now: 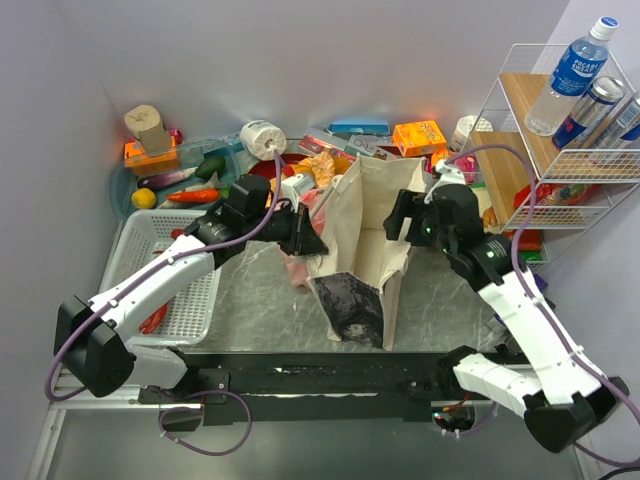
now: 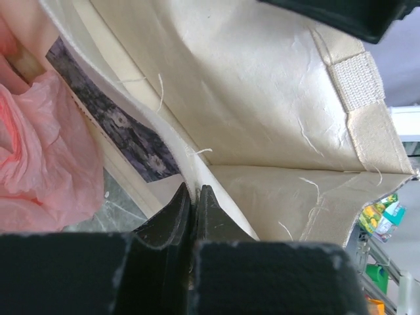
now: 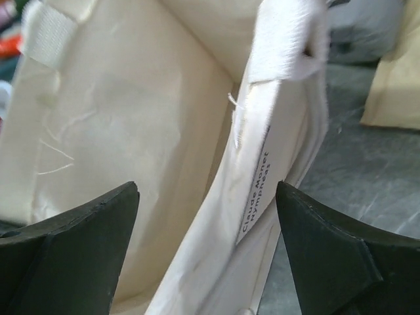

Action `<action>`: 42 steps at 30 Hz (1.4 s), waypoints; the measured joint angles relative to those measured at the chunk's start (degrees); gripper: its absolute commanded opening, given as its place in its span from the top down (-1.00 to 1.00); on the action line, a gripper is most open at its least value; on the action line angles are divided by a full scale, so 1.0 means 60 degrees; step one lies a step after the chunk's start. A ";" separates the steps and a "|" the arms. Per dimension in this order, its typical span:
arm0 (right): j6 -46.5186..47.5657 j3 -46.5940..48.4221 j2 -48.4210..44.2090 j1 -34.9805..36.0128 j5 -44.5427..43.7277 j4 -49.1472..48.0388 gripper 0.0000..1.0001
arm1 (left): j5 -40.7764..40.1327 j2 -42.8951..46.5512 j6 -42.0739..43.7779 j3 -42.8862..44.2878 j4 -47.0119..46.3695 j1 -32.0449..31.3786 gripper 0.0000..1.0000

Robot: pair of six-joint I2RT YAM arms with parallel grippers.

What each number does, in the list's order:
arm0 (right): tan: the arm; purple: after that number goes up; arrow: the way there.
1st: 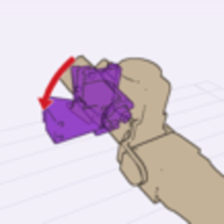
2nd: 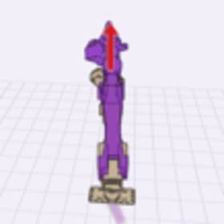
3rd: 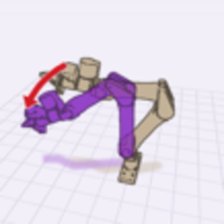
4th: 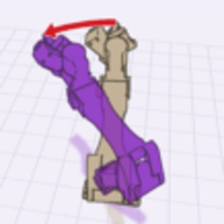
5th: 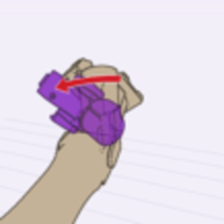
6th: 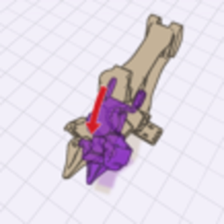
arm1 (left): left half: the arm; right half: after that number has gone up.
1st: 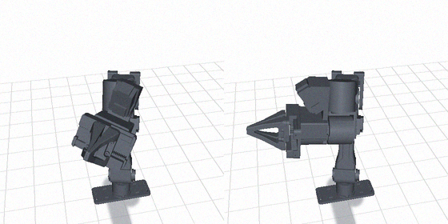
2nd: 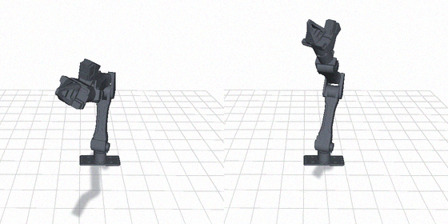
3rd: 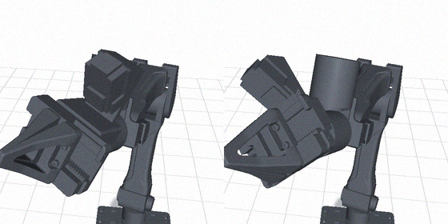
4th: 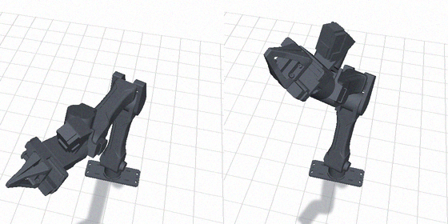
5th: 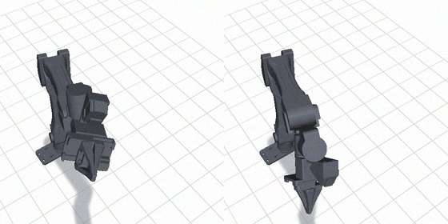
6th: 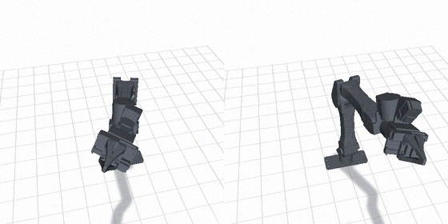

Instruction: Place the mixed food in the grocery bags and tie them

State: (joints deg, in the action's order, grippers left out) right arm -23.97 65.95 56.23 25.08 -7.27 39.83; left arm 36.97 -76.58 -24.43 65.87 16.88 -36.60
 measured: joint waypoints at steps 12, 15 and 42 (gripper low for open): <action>0.0328 0.0419 0.0215 -0.0066 -0.1206 0.1392 0.88 | -0.3803 0.0535 0.1249 0.1260 0.2058 -0.0131 0.98; 0.0437 0.0623 0.0117 -0.0098 -0.1920 0.1843 0.88 | -0.4652 0.0718 0.1472 0.1443 0.2404 -0.0131 0.98; 0.3810 0.9610 0.1330 -0.0521 -0.2714 0.1198 -0.77 | -0.3595 0.0222 0.1625 0.1166 0.1745 -0.0051 0.98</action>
State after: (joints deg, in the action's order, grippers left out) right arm -1.10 123.61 64.20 21.96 -23.55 47.03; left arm 15.40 -75.24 -14.68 72.86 27.35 -36.91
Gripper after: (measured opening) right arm 0.896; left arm 0.058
